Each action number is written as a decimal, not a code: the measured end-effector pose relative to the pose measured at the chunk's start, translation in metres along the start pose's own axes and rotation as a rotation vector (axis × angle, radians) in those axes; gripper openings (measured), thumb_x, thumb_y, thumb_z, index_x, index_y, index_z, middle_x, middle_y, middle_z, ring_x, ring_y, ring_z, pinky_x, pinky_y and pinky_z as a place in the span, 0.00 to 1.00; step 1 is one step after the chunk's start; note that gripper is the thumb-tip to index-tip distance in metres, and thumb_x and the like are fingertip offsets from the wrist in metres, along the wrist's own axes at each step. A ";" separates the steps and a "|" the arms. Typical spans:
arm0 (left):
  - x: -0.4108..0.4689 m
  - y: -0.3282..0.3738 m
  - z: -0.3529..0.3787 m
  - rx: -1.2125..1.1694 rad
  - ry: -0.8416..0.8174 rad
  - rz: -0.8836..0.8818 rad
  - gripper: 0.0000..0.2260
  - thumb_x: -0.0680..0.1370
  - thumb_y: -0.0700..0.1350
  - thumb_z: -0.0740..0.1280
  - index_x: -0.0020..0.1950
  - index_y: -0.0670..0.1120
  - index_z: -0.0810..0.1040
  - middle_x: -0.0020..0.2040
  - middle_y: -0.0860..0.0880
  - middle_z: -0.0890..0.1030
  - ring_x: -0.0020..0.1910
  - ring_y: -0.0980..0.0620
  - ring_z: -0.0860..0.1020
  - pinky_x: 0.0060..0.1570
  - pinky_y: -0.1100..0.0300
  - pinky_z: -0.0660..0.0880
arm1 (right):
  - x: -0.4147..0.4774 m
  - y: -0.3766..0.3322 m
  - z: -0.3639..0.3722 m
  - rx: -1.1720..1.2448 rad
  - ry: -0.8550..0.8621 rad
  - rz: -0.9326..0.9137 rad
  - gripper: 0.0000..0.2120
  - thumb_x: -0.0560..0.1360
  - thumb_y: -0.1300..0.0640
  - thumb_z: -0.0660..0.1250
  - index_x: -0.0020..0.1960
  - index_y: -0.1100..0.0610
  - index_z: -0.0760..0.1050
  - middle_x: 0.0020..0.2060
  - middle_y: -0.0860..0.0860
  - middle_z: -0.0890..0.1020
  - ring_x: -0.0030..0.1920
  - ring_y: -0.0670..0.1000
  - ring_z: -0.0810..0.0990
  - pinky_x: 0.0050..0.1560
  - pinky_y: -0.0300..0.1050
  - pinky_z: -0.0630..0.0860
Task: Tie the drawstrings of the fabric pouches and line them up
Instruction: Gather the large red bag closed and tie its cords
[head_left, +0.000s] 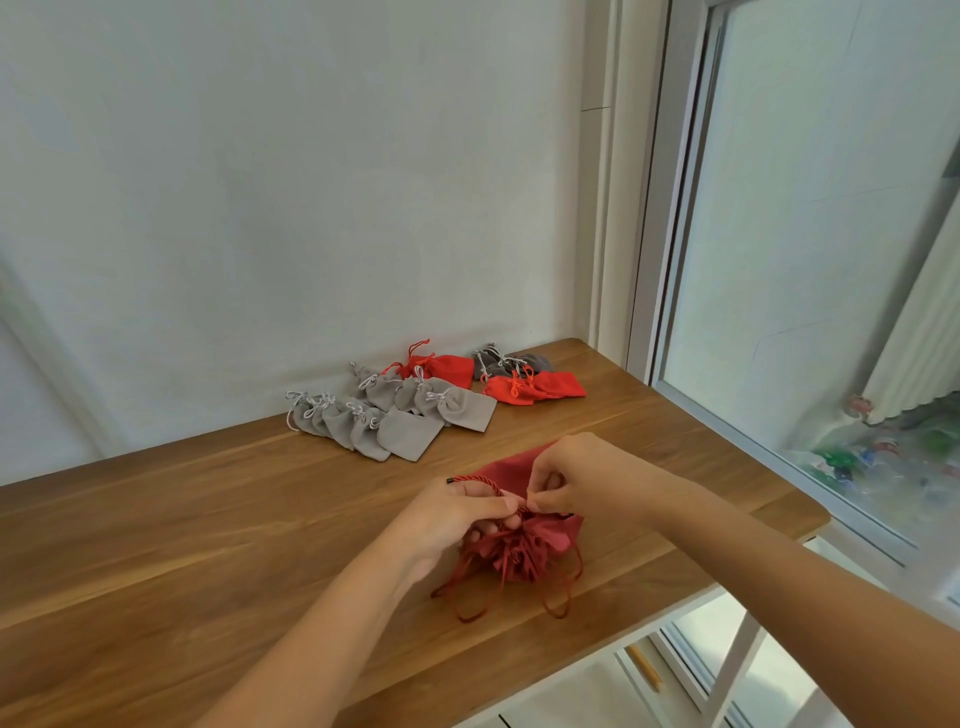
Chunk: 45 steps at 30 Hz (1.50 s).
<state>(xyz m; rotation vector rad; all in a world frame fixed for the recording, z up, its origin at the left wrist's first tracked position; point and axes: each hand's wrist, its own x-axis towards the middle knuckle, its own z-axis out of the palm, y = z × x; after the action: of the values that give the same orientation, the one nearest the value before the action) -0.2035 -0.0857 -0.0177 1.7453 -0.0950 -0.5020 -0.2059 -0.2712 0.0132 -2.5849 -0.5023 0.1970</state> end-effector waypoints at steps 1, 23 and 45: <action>-0.001 0.000 0.001 0.042 -0.002 -0.001 0.02 0.73 0.41 0.73 0.44 0.45 0.84 0.37 0.49 0.84 0.30 0.59 0.72 0.31 0.67 0.65 | -0.001 -0.001 -0.001 -0.021 -0.007 0.001 0.06 0.76 0.55 0.69 0.49 0.56 0.82 0.35 0.43 0.79 0.36 0.42 0.77 0.42 0.40 0.77; 0.005 -0.004 -0.001 0.041 -0.057 0.095 0.08 0.69 0.36 0.76 0.46 0.46 0.85 0.43 0.50 0.86 0.43 0.59 0.82 0.44 0.69 0.74 | -0.015 0.012 0.007 0.166 0.157 -0.161 0.04 0.76 0.52 0.69 0.46 0.51 0.82 0.37 0.43 0.81 0.37 0.42 0.75 0.37 0.34 0.68; 0.004 -0.013 0.009 0.414 0.100 0.479 0.09 0.73 0.39 0.73 0.43 0.54 0.83 0.41 0.55 0.84 0.42 0.61 0.82 0.46 0.68 0.76 | -0.002 0.023 0.026 0.288 0.010 0.006 0.03 0.74 0.59 0.69 0.44 0.59 0.81 0.34 0.46 0.80 0.33 0.43 0.75 0.35 0.34 0.71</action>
<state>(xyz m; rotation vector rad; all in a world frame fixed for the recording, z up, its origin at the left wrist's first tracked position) -0.2060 -0.0919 -0.0324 2.0588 -0.5644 -0.0404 -0.2063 -0.2787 -0.0204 -2.3055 -0.4279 0.2403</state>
